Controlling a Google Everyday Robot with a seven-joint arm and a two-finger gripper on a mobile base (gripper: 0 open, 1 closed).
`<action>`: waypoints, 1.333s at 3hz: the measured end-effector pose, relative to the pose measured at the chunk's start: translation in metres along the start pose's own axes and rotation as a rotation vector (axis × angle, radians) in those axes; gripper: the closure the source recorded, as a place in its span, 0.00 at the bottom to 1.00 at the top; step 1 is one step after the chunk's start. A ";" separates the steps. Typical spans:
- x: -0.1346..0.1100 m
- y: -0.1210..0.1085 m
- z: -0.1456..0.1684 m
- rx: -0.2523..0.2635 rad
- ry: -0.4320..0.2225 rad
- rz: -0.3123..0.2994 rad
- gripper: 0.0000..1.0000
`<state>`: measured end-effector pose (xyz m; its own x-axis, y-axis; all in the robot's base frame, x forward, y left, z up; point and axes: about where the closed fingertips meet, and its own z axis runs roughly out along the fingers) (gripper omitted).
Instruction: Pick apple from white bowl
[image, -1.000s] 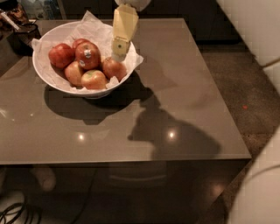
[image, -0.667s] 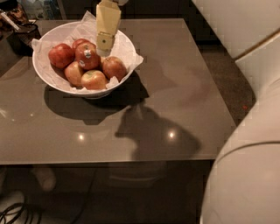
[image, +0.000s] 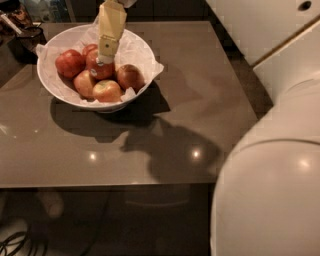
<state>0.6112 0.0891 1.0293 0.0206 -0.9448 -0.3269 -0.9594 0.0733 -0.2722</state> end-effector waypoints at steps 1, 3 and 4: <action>-0.021 -0.004 0.020 -0.067 -0.042 -0.019 0.00; -0.027 -0.015 0.054 -0.138 -0.065 0.033 0.13; -0.017 -0.020 0.066 -0.151 -0.049 0.083 0.07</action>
Offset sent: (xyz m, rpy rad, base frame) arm 0.0139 0.0380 -0.0351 0.0107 0.2331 0.0892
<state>0.6480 0.1248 0.9808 -0.0502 -0.9207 -0.3870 -0.9896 0.0981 -0.1051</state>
